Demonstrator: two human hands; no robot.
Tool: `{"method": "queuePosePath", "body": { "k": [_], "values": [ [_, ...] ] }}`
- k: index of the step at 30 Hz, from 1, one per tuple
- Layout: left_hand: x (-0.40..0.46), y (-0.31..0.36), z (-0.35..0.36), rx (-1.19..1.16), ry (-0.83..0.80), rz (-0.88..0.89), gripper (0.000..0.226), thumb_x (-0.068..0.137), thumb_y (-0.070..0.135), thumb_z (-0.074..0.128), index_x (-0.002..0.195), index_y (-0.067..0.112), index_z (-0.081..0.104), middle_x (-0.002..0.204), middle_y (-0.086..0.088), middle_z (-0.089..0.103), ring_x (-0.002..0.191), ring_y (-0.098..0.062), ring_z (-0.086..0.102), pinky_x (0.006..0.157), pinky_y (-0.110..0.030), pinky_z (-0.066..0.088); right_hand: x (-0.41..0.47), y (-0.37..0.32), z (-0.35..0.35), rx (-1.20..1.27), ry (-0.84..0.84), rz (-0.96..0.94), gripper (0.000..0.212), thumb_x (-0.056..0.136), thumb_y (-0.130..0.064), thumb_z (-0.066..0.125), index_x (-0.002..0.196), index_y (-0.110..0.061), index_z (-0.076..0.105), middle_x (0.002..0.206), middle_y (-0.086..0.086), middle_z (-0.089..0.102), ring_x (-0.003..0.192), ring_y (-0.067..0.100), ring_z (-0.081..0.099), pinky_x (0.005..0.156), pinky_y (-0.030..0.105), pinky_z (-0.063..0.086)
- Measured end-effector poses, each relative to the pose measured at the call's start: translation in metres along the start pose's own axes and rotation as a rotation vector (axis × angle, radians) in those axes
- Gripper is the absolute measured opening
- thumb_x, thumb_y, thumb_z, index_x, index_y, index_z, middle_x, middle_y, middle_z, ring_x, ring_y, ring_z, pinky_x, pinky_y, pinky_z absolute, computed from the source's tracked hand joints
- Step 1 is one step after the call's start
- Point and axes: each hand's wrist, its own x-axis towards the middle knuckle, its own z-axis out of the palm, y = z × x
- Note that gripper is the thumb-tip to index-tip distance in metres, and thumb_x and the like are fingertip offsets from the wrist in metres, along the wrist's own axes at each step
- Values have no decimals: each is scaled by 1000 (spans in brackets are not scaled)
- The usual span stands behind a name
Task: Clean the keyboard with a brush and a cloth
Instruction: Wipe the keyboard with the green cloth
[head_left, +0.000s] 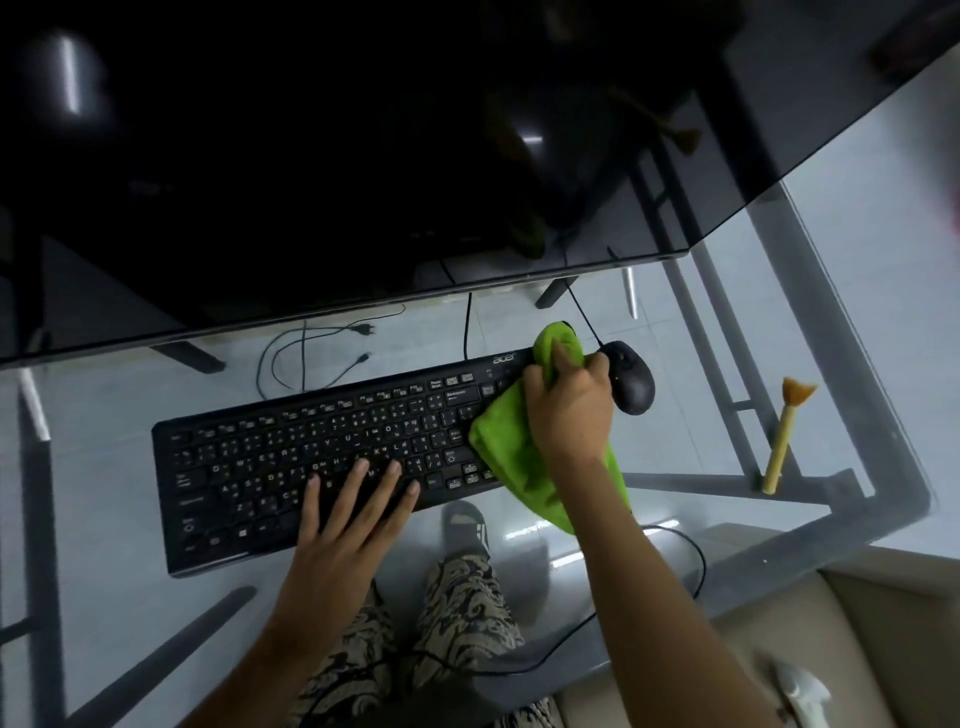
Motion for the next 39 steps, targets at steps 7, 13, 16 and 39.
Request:
{"method": "queuePosePath", "body": {
  "k": [7,13,16,39],
  "values": [
    [-1,-2,1,36,-5,-10,68,81,5,33,147,21,29,154,-8,27,144,-32,17,108,-69,17,-27,47,-32,55,-209,-455,48,81,-36,51,122,-16,66,96,7,46,83,28,54,81,33,50],
    [0,-1,0,13,-2,-12,67,80,6,33,146,20,30,154,-8,26,143,-31,21,110,-66,14,-19,45,-34,-63,-132,-432,42,80,-39,50,113,-20,71,95,12,50,85,33,54,69,42,55],
    [-1,-1,0,2,8,-40,67,81,8,34,146,20,30,154,-8,25,142,-31,22,110,-66,12,-26,28,-21,-56,-77,-434,38,79,-33,54,110,-19,72,95,15,51,83,35,52,72,42,52],
    [1,-3,4,2,76,-35,63,83,3,30,143,19,40,153,-11,29,141,-31,26,110,-63,16,-21,20,-30,-305,-336,-952,36,80,-38,51,109,-32,71,103,7,58,91,27,52,78,41,44]
  ]
}}
